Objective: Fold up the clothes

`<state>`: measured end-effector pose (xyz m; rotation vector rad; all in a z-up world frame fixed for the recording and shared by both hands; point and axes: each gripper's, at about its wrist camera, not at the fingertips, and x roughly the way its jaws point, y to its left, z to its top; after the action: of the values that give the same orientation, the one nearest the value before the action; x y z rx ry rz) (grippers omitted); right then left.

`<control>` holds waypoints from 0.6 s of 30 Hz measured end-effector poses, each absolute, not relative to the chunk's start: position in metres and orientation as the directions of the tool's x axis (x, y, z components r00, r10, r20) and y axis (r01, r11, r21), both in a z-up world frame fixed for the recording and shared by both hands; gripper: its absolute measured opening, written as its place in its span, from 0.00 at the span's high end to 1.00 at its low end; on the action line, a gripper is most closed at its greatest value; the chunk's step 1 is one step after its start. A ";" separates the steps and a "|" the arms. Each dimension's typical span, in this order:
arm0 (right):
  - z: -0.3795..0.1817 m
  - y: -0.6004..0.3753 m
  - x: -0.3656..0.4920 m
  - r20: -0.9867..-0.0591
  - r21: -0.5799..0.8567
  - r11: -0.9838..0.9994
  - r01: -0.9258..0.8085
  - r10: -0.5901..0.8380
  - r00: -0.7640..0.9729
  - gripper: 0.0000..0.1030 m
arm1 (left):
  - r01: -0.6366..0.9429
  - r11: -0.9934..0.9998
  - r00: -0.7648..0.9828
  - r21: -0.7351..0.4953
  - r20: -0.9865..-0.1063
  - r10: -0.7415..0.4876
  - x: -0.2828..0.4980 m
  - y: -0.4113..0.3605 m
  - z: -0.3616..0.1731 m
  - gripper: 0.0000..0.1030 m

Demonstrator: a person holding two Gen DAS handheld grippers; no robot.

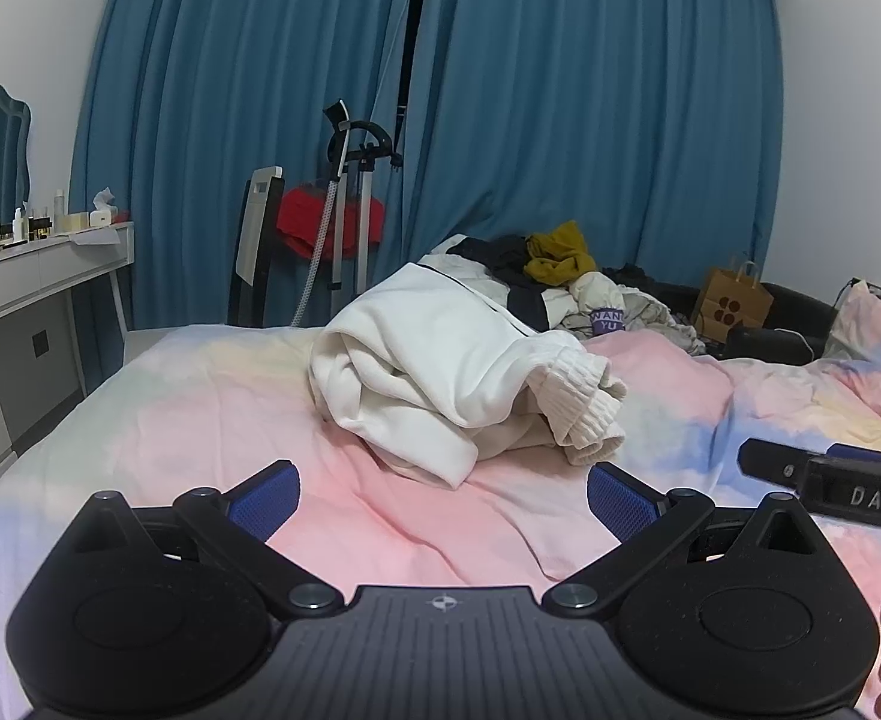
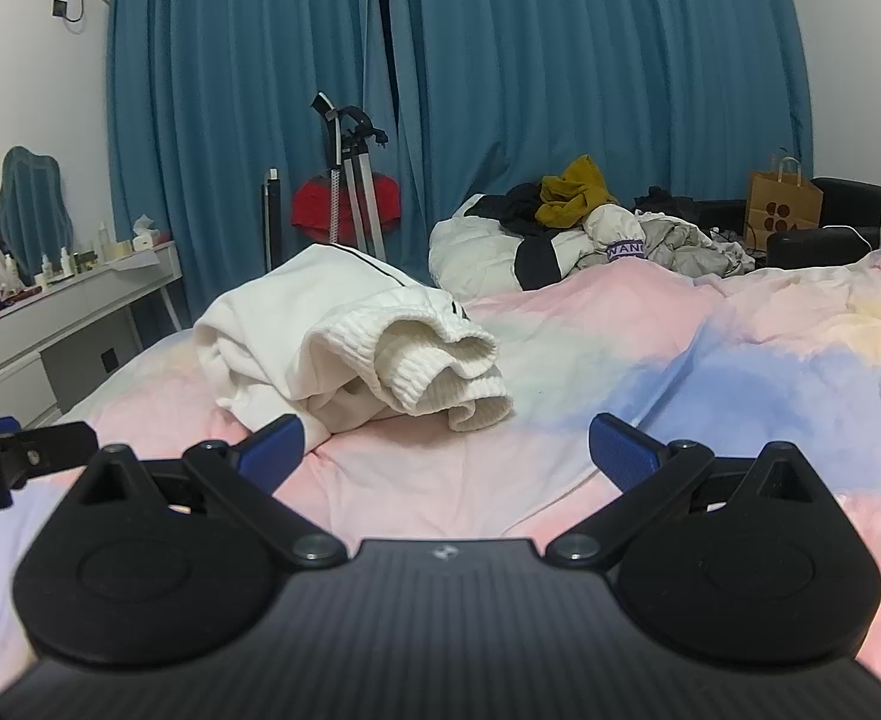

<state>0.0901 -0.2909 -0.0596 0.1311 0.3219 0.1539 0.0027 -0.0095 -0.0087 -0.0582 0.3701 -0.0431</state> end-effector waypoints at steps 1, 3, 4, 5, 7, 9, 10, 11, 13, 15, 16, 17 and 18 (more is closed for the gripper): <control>-0.058 -0.293 0.089 -0.295 0.166 0.979 -0.117 0.162 0.942 0.00 | 0.030 0.997 0.931 -0.065 -0.361 -0.051 0.003 -0.010 -0.009 0.00; -0.055 -0.300 0.087 -0.284 0.194 0.976 -0.096 0.149 0.947 0.00 | 0.033 0.998 0.931 -0.062 -0.362 -0.053 0.004 -0.010 -0.010 0.00; -0.054 -0.303 0.087 -0.283 0.202 0.975 -0.087 0.143 0.948 0.00 | 0.036 0.998 0.930 -0.054 -0.365 -0.053 0.006 -0.011 -0.011 0.00; -0.054 -0.304 0.087 -0.286 0.203 0.976 -0.078 0.135 0.949 0.00 | 0.038 0.998 0.928 -0.046 -0.368 -0.053 0.008 -0.013 -0.012 0.00; -0.054 -0.306 0.087 -0.294 0.199 0.978 -0.060 0.118 0.949 0.00 | 0.045 0.999 0.928 -0.021 -0.369 -0.049 0.012 -0.017 -0.014 0.00; -0.054 -0.308 0.087 -0.302 0.195 0.980 -0.042 0.101 0.948 0.00 | 0.051 0.999 0.930 0.019 -0.364 -0.040 0.019 -0.024 -0.018 0.00; -0.054 -0.309 0.087 -0.306 0.193 0.981 -0.033 0.092 0.948 0.00 | 0.053 0.998 0.931 0.043 -0.363 -0.034 0.024 -0.028 -0.020 0.00; -0.053 -0.310 0.087 -0.307 0.189 0.982 -0.022 0.081 0.948 0.00 | 0.056 0.997 0.931 0.058 -0.365 -0.031 0.032 -0.032 -0.022 0.01; -0.052 -0.312 0.088 -0.307 0.181 0.984 -0.003 0.059 0.950 0.00 | 0.063 0.994 0.929 0.085 -0.369 -0.027 0.049 -0.041 -0.025 0.02; -0.053 -0.317 0.090 -0.306 0.182 0.983 0.015 0.042 0.951 0.00 | 0.075 0.989 0.930 0.124 -0.368 -0.024 0.067 -0.052 -0.025 0.03; -0.054 -0.320 0.092 -0.304 0.188 0.982 0.025 0.034 0.952 0.00 | 0.080 0.984 0.932 0.158 -0.362 -0.017 0.078 -0.061 -0.024 0.04; -0.055 -0.323 0.095 -0.302 0.194 0.980 0.034 0.027 0.953 0.00 | 0.084 0.977 0.935 0.194 -0.355 -0.010 0.090 -0.070 -0.023 0.04; -0.056 -0.327 0.097 -0.300 0.200 0.979 0.043 0.019 0.954 0.00 | 0.097 0.970 0.937 0.222 -0.348 -0.014 0.101 -0.080 -0.022 0.04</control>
<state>0.0968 -0.3269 -0.0556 0.2067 0.3058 -0.0122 0.1010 -0.0799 -0.0217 0.2394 0.3518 -0.0575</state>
